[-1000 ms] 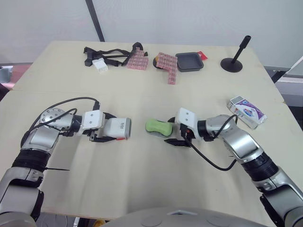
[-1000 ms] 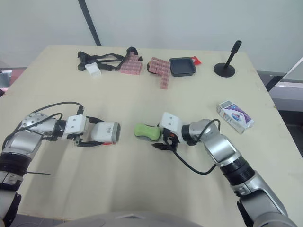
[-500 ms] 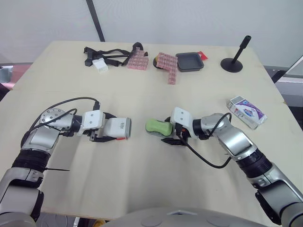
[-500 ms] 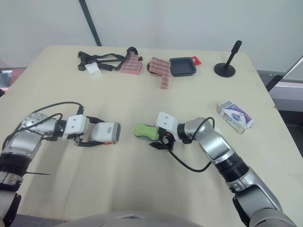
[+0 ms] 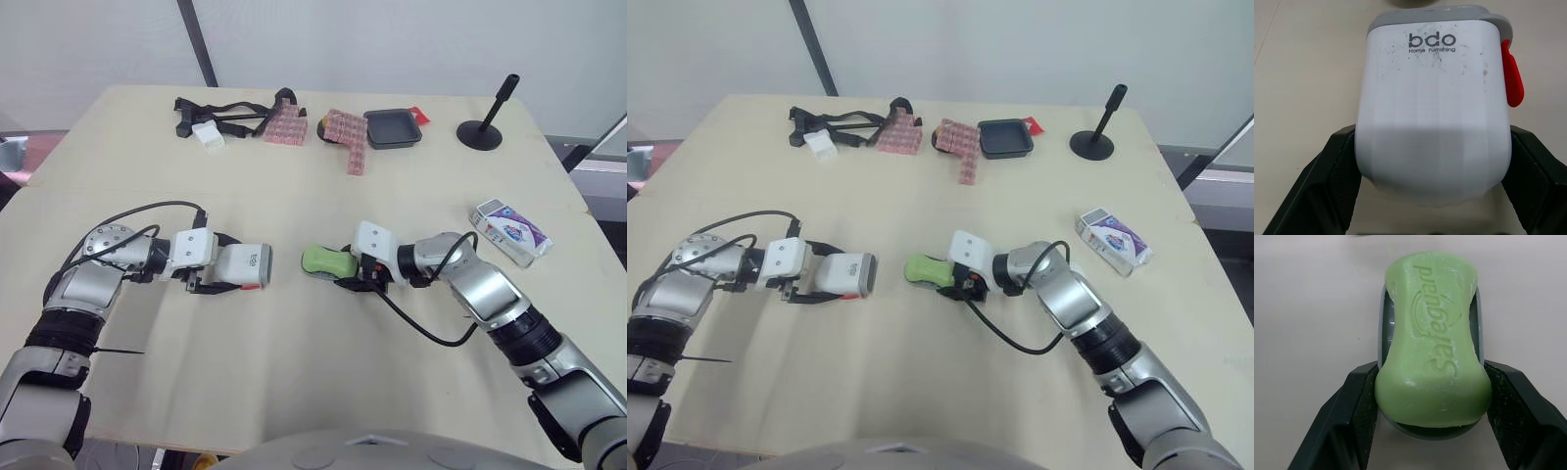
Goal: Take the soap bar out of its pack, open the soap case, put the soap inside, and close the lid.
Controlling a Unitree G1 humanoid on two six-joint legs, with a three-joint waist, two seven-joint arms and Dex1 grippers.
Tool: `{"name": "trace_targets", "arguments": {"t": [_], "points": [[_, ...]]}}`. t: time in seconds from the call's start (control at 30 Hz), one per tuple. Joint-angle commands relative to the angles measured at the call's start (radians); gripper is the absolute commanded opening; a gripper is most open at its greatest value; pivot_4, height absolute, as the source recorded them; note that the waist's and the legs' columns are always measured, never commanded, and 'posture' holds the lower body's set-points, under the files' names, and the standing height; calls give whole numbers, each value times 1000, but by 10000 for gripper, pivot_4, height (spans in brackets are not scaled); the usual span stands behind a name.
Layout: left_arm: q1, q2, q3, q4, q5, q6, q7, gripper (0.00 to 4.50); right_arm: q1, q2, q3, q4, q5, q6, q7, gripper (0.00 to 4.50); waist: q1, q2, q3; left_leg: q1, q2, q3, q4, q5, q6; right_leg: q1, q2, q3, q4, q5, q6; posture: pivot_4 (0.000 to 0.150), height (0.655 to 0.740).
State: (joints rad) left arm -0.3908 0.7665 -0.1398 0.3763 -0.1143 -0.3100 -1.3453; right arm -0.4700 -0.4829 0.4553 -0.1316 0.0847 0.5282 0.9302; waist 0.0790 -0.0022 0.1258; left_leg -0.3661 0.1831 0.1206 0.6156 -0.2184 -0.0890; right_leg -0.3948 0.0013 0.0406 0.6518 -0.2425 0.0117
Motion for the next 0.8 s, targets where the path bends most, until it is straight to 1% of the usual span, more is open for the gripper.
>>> {"name": "trace_targets", "arguments": {"t": [0.03,0.33,0.4,0.57,0.67,0.8], "points": [[-19,-5,7,-23,-14,2,4,34550,9,-43,-28,-44,-5,11,12,30480,1,0,0,0,0,0,0,0,0,0,0,0,0,0,0,1500,7400],[-34,-65,-14,-63,-16,21,6,34550,33,-175,-52,-231,52,73,101,30480,0,0,0,-2,0,0,-1,0,0,0,0,0,0,0,0,1500,7400],[-36,-83,-23,-64,-12,16,12,34550,30,-179,-56,-257,63,87,105,30480,-3,1,0,-5,0,0,-1,0,0,0,0,0,0,0,0,1500,7400],[-46,-136,-56,-68,6,19,38,34550,15,-168,-53,-275,72,119,95,30480,0,1,0,-4,0,0,-1,0,0,0,0,0,-1,0,0,1500,7400],[-54,-154,-77,-60,25,4,47,34550,8,-172,-45,-280,67,128,98,30480,2,0,0,-5,0,0,-1,0,0,0,0,0,0,0,0,1500,7400],[-63,-166,-86,-70,13,17,38,34550,-2,-171,-34,-279,59,142,94,30480,0,1,0,-5,0,0,-1,0,0,0,0,0,0,0,0,1500,7400]]}}
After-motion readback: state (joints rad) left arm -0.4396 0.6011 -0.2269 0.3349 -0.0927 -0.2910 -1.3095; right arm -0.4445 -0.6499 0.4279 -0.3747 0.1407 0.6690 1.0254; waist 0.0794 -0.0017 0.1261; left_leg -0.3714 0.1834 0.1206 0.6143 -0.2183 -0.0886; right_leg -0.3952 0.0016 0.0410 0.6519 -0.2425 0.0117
